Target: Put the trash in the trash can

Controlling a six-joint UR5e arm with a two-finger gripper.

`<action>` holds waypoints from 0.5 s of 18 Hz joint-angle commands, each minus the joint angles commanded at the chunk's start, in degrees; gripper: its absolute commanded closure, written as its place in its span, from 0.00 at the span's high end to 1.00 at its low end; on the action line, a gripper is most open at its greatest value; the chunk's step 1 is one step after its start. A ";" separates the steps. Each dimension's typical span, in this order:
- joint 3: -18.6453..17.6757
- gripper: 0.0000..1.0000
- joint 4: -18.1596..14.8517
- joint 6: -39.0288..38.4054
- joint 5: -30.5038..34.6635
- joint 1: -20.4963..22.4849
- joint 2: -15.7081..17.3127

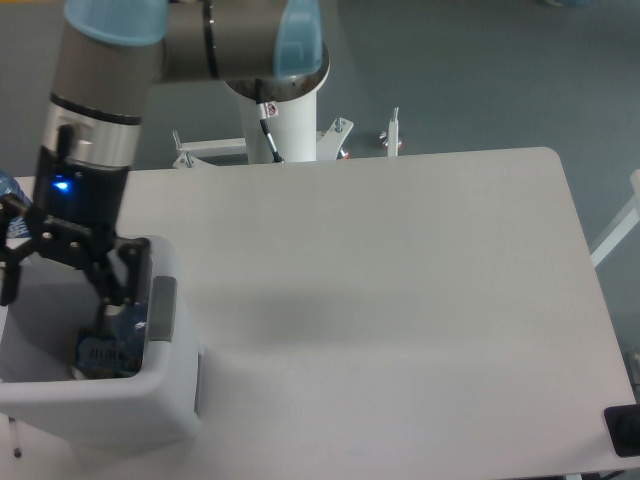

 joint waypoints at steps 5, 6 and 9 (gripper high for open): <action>0.79 1.00 -0.09 0.17 0.17 9.50 0.35; 0.62 1.00 -0.09 0.52 0.26 11.69 0.79; 1.14 1.00 -0.26 0.79 1.84 15.75 1.49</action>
